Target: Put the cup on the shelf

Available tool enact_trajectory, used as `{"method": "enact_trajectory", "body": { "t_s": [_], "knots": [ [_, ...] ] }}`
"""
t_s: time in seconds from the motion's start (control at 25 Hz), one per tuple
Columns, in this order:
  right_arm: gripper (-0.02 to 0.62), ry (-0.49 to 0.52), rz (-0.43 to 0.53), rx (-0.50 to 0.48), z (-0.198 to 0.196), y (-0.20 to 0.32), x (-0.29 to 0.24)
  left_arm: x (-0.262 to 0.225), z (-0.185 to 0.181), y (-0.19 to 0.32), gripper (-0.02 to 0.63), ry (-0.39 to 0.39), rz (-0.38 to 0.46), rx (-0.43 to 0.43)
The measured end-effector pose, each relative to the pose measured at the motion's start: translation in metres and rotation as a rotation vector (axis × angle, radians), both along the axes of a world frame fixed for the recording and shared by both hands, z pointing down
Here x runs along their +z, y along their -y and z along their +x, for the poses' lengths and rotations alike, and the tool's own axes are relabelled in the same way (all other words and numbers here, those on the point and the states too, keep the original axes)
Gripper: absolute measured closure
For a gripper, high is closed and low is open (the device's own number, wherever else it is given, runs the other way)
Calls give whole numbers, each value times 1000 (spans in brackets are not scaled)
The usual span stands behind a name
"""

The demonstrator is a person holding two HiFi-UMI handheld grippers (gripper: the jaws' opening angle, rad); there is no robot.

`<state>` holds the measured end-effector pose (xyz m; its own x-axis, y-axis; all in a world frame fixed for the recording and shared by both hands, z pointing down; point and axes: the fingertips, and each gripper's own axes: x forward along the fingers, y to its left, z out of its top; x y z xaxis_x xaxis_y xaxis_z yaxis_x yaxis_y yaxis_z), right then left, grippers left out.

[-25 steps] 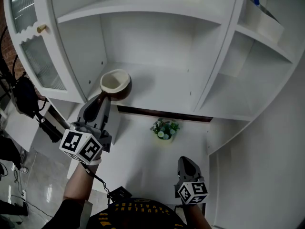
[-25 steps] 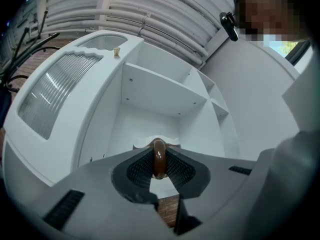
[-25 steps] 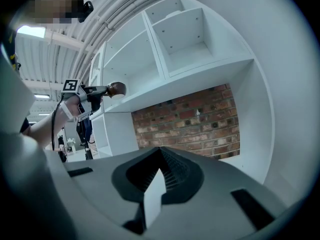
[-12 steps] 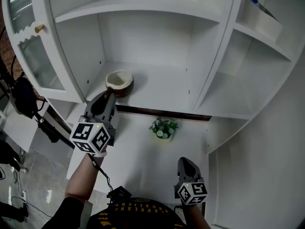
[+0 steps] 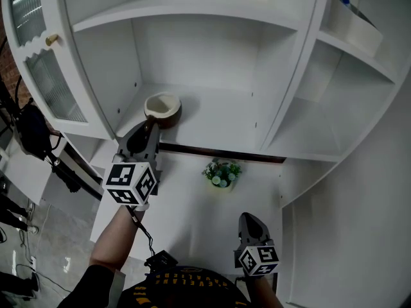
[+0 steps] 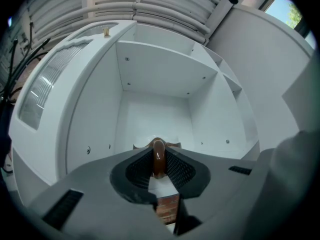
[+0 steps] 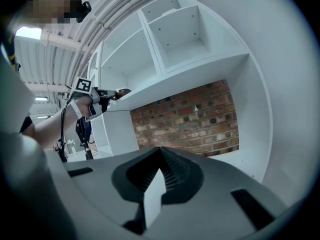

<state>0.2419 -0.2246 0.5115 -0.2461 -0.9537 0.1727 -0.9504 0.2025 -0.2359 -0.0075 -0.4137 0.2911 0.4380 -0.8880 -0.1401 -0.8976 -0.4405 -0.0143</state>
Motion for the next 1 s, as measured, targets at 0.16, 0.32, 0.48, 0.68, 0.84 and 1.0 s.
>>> {"method": "enact_trajectory", "body": {
  "t_s": [0.16,0.32,0.48,0.68,0.84,1.0],
  "knots": [
    [591,1,-3,2,1,0,1,0,0,-1,555,10,14,-13],
    [591,4,-8,0,1,0,3,1,0,0,538,16,6,-4],
    [591,7,-10,-3,-2,-1,4,6,-2,-2,466,16,-11,2],
    [591,7,-10,-6,-3,-3,4,6,-9,-11,454,-5,-6,6],
    [591,4,-12,-3,-3,-5,4,8,-12,-26,454,-15,-2,31],
    [591,3,-6,-5,-4,-7,2,11,-21,-51,454,-50,30,43]
  ]
}}
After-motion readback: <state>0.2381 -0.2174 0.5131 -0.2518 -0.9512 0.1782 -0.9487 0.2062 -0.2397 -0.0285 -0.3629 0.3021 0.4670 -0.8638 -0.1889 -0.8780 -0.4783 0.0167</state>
